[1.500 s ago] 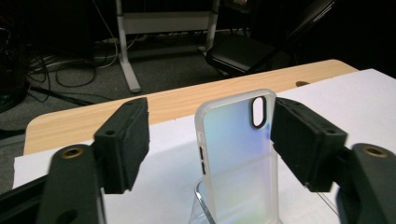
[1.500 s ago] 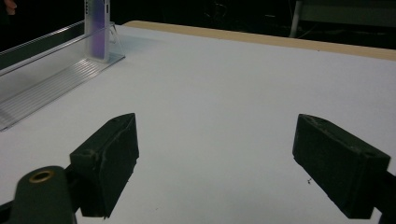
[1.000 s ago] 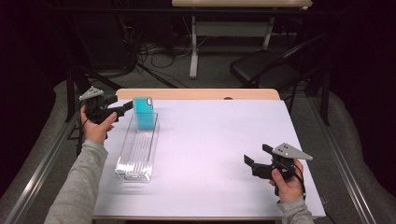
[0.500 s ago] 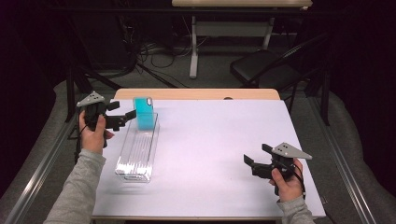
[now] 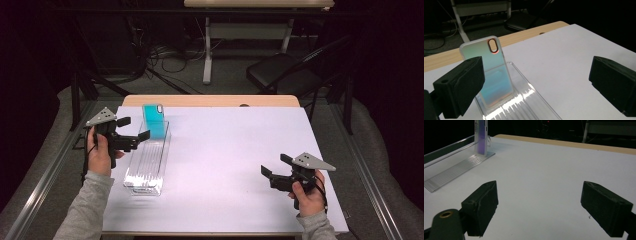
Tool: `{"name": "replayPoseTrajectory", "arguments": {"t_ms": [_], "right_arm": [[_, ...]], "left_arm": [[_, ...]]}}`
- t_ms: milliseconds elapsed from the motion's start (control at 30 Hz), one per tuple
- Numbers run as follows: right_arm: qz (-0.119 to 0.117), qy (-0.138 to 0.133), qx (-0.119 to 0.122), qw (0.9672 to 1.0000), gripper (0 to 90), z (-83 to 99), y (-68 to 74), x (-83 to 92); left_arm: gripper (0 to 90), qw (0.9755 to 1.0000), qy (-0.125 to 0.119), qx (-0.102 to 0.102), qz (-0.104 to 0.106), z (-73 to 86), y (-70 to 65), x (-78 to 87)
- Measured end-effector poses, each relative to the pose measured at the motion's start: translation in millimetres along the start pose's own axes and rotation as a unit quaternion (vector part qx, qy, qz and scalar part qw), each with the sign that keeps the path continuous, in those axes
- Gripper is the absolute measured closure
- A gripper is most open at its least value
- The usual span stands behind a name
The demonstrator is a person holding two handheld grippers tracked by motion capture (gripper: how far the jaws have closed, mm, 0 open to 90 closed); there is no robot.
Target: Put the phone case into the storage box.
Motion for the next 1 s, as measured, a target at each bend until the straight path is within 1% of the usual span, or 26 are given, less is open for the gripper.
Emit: {"name": "replayPoseTrajectory", "arguments": {"t_ms": [133,267,333,433,467,500,533,567,633,700,767,1000], "right_arm": [[-0.001,0.0,0.002,1.0,13.6,-1.3,0.7,-0.1],[-0.002,0.001,0.006,1.0,12.5,-3.4,3.7,0.7],[-0.005,-0.001,0.009,0.9999,11.4,-5.4,5.4,2.7],[-0.011,-0.006,0.015,0.9998,7.3,-8.7,7.5,6.3],[-0.012,-0.005,0.013,0.9998,4.6,-9.3,8.6,7.4],[-0.011,-0.006,0.018,0.9998,1.0,-9.5,9.0,7.8],[-0.014,-0.005,0.023,0.9996,0.0,-9.2,9.4,8.1],[-0.012,-0.001,0.026,0.9996,0.0,-8.9,9.7,9.2],[-0.009,-0.001,0.026,0.9996,0.0,-8.6,9.4,10.7],[-0.006,0.0,0.026,0.9996,0.0,-8.0,8.2,13.1],[-0.003,0.0,0.025,0.9997,0.0,-6.6,7.5,15.6],[0.009,0.007,0.029,0.9995,0.0,3.5,3.5,22.3]], "left_arm": [[0.7,1.0,0.0,-0.007,0.003,4.4,-9.6,3.4],[0.7,1.0,-0.003,-0.007,0.007,8.9,-18.1,7.1],[0.7,0.9999,-0.002,-0.006,0.013,11.0,-22.3,8.8],[0.7,0.9998,-0.005,-0.008,0.019,13.8,-29.5,12.9],[0.7,0.9997,-0.007,-0.009,0.02,15.0,-31.6,14.6],[0.7,0.9997,-0.01,-0.007,0.019,16.6,-33.8,16.1],[0.7,0.9997,-0.013,-0.005,0.019,18.7,-35.7,17.4],[0.7,0.9997,-0.016,-0.005,0.018,20.8,-37.5,18.9],[0.7,0.9995,-0.026,0.0,0.017,25.7,-40.1,22.0],[0.7,0.9993,-0.031,0.001,0.023,31.0,-42.2,23.9],[0.7,0.9994,-0.026,-0.006,0.02,36.3,-43.3,25.5],[0.7,0.9996,-0.021,-0.007,0.017,51.7,-47.6,32.6]]}}
Point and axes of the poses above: each handheld gripper's, and its own axes: x roughly backward along the jaws, z roughly out of its underside, y roughly to its left, the point moved 3 cm from there along -x, roughly forward along the jaws, and after that the axes turned 1 degree about -z, right-handed, at the moved point
